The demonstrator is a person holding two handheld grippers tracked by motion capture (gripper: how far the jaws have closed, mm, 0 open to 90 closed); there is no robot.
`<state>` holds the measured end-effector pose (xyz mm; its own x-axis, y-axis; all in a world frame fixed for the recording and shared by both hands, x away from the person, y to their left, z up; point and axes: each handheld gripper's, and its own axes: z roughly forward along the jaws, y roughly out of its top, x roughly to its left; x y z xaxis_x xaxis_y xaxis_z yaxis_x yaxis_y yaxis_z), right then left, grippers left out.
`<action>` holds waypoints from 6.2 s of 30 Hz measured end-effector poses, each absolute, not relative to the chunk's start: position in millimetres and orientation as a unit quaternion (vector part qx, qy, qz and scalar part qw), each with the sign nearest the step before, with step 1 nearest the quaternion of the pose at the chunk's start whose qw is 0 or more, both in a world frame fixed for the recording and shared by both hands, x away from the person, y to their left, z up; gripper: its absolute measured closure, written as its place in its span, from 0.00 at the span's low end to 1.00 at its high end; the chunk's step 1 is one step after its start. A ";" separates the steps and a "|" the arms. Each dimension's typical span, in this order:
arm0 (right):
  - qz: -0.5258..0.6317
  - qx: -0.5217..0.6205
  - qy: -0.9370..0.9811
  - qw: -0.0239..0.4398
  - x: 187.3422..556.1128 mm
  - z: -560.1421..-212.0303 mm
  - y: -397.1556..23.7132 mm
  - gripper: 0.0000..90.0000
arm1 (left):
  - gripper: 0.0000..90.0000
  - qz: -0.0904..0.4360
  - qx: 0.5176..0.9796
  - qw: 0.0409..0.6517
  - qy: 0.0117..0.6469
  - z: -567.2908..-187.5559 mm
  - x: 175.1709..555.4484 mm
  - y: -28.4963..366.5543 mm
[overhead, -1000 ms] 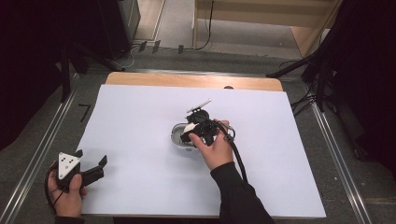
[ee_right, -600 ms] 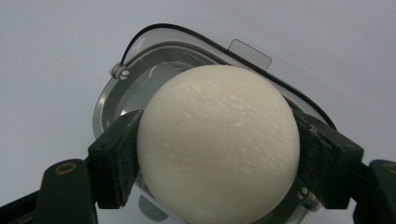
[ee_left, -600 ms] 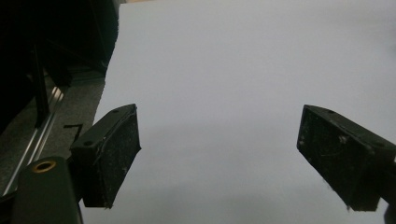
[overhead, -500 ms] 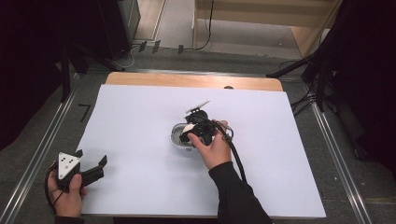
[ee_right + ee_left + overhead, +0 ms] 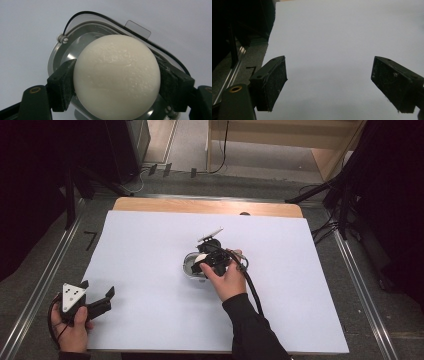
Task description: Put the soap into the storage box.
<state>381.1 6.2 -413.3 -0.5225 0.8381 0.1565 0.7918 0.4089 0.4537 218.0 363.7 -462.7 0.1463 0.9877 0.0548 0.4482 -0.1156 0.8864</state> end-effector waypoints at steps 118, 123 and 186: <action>0.284 0.560 0.775 0.078 352.5 -425.6 -152.2 0.14 | 0.15 0.358 0.657 0.374 0.548 -462.5 217.9 363.5; 0.284 0.568 0.768 0.081 347.6 -429.9 -165.4 0.14 | 0.15 0.359 0.657 0.373 0.548 -462.5 217.9 363.4; 0.311 0.616 0.713 0.125 265.0 -469.8 -321.2 0.00 | 0.15 0.357 0.657 0.376 0.547 -462.5 217.8 363.7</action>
